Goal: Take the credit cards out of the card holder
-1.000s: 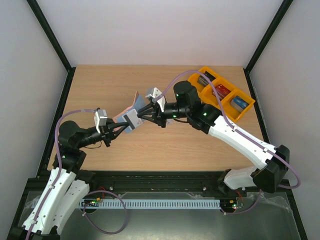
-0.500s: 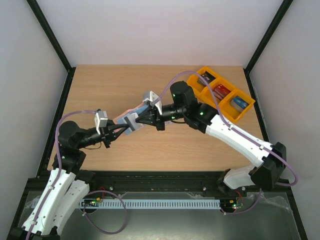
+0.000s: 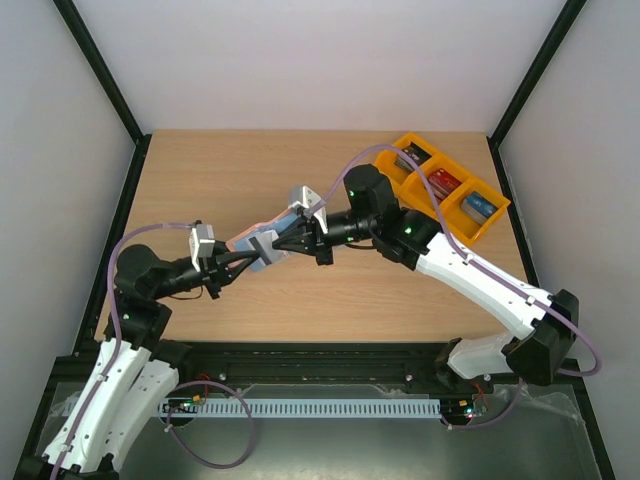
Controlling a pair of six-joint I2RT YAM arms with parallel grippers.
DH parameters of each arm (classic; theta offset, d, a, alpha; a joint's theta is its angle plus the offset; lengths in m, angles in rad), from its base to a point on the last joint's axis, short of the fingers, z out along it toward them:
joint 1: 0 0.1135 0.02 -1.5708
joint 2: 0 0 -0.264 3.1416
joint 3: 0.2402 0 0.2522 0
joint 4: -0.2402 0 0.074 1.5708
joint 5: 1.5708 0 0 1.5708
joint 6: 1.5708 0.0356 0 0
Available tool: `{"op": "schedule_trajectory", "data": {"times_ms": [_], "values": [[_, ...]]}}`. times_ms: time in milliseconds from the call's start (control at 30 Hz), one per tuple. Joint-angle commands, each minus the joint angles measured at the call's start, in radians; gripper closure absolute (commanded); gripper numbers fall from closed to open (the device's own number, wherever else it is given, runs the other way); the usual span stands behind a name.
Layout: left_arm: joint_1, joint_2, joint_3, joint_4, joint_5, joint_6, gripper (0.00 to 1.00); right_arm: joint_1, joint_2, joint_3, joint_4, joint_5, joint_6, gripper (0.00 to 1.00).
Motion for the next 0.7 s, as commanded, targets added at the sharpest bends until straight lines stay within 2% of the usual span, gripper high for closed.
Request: {"op": "schedule_trajectory", "data": {"times_ms": [0, 133, 467, 567, 667], "values": [[0.000, -0.018, 0.002, 0.010, 0.027, -0.003, 0.90, -0.021, -0.042, 0.002, 0.017, 0.025, -0.012, 0.99], [0.003, -0.027, 0.002, -0.001, 0.015, -0.009, 0.98, -0.045, -0.047, 0.015, -0.009, 0.035, -0.022, 0.98], [0.023, -0.062, -0.024, -0.027, -0.024, -0.054, 0.98, -0.122, -0.058, 0.012, -0.035, 0.045, -0.024, 0.98], [0.030, -0.062, -0.023, -0.042, -0.120, -0.105, 0.98, -0.130, -0.062, 0.029, -0.071, 0.086, -0.044, 0.99], [0.064, -0.070, -0.045, -0.099, -0.297, -0.210, 0.98, -0.152, -0.081, 0.033, -0.075, 0.170, -0.053, 0.98]]}}
